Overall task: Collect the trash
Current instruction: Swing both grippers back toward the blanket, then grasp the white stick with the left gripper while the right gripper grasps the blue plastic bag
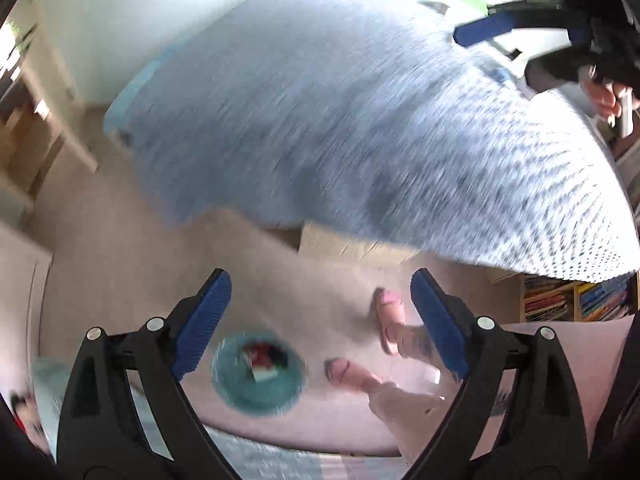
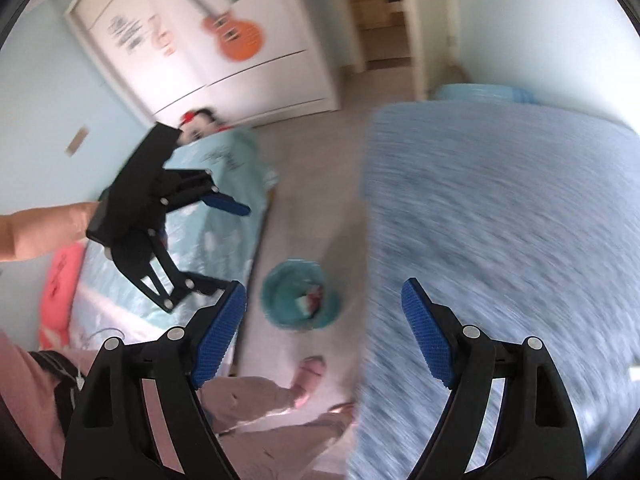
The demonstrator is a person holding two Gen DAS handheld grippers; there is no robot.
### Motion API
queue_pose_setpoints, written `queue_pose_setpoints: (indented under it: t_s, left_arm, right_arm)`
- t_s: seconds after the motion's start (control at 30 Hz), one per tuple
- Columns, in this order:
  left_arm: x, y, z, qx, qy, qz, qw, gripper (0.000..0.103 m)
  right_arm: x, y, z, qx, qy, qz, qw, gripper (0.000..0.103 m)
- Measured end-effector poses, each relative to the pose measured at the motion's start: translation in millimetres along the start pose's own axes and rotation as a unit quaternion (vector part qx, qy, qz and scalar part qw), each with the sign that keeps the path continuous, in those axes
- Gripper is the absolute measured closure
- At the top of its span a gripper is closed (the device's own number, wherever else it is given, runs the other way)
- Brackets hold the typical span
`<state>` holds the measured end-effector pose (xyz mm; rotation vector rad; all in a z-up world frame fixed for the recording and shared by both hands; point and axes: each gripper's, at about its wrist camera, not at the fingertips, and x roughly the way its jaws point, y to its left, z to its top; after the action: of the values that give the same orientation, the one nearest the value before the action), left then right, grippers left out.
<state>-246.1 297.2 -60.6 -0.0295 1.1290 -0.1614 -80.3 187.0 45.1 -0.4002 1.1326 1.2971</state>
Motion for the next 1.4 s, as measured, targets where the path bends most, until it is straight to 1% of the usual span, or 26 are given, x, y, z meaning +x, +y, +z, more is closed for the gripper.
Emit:
queue_pose_setpoints:
  t_s: [0.13, 0.2, 0.3, 0.33, 0.4, 0.47, 0.53, 0.6, 0.77, 0.8, 0.93, 0.97, 1.03, 1.1, 1.13, 1.2, 1.23, 1.27, 1.3, 1.37, 1.4]
  left_arm:
    - [14, -38, 62, 0.055, -0.01, -0.016, 0.9983, 0.014]
    - [22, -64, 94, 0.091, -0.016, -0.024, 0.9955, 0.013]
    - [38, -97, 135, 0.128, -0.022, -0.039, 0.9907, 0.013]
    - [42, -104, 144, 0.137, -0.023, -0.041, 0.9894, 0.013]
    - [56, -128, 173, 0.161, -0.027, -0.049, 0.9853, 0.013]
    - [70, -144, 199, 0.176, -0.027, -0.059, 0.9823, 0.013]
    - [83, -159, 221, 0.19, -0.026, -0.067, 0.9792, 0.013]
    - [99, -179, 243, 0.211, -0.027, -0.079, 0.974, 0.013]
    - [127, -211, 277, 0.253, -0.021, -0.087, 0.9632, 0.014]
    - [133, -215, 284, 0.258, -0.018, -0.086, 0.9622, 0.014]
    - [155, -225, 307, 0.267, 0.003, -0.088, 0.9596, 0.014]
    - [160, -226, 311, 0.271, 0.007, -0.092, 0.9581, 0.014]
    - [170, -230, 319, 0.283, 0.013, -0.096, 0.9542, 0.015]
    - [180, -232, 324, 0.294, 0.022, -0.1, 0.9502, 0.018]
    - [187, -235, 328, 0.3, 0.028, -0.104, 0.948, 0.02]
    - [197, -237, 334, 0.31, 0.037, -0.113, 0.9433, 0.022]
    - [203, -239, 337, 0.319, 0.04, -0.116, 0.9398, 0.022]
    - [208, -242, 340, 0.33, 0.042, -0.119, 0.9356, 0.022]
    - [212, -244, 342, 0.337, 0.044, -0.121, 0.9328, 0.025]
    - [223, -247, 348, 0.352, 0.052, -0.127, 0.9258, 0.028]
    - [228, -248, 351, 0.358, 0.054, -0.127, 0.9237, 0.03]
  right_arm:
    - [-42, -46, -38, 0.035, -0.011, -0.047, 0.998, 0.023]
    - [-62, -75, -58, 0.053, -0.008, -0.073, 0.996, 0.023]
    - [-86, -109, -91, 0.078, 0.002, -0.099, 0.992, 0.023]
    - [-93, -119, -99, 0.082, 0.003, -0.107, 0.991, 0.023]
    - [-109, -143, -119, 0.087, 0.006, -0.109, 0.99, 0.023]
    - [-118, -161, -137, 0.086, 0.01, -0.114, 0.99, 0.023]
    - [-120, -183, -153, 0.094, 0.017, -0.108, 0.99, 0.023]
    - [-122, -197, -164, 0.093, 0.022, -0.111, 0.989, 0.023]
    - [-118, -218, -180, 0.094, 0.027, -0.095, 0.991, 0.023]
    - [-118, -220, -181, 0.096, 0.026, -0.092, 0.991, 0.023]
    - [-116, -234, -186, 0.107, 0.018, -0.082, 0.991, 0.023]
    - [-115, -236, -186, 0.107, 0.018, -0.084, 0.991, 0.023]
    - [-113, -241, -185, 0.11, 0.015, -0.075, 0.991, 0.023]
    - [-107, -246, -185, 0.113, 0.016, -0.072, 0.991, 0.025]
    - [-103, -247, -186, 0.112, 0.021, -0.069, 0.991, 0.025]
    - [-96, -249, -187, 0.108, 0.025, -0.066, 0.992, 0.031]
    - [-93, -250, -188, 0.107, 0.028, -0.066, 0.992, 0.032]
    - [-89, -251, -188, 0.108, 0.034, -0.067, 0.991, 0.032]
    - [-87, -252, -189, 0.108, 0.035, -0.068, 0.991, 0.033]
    - [-85, -256, -191, 0.112, 0.028, -0.066, 0.991, 0.034]
    - [-84, -258, -192, 0.114, 0.026, -0.066, 0.991, 0.035]
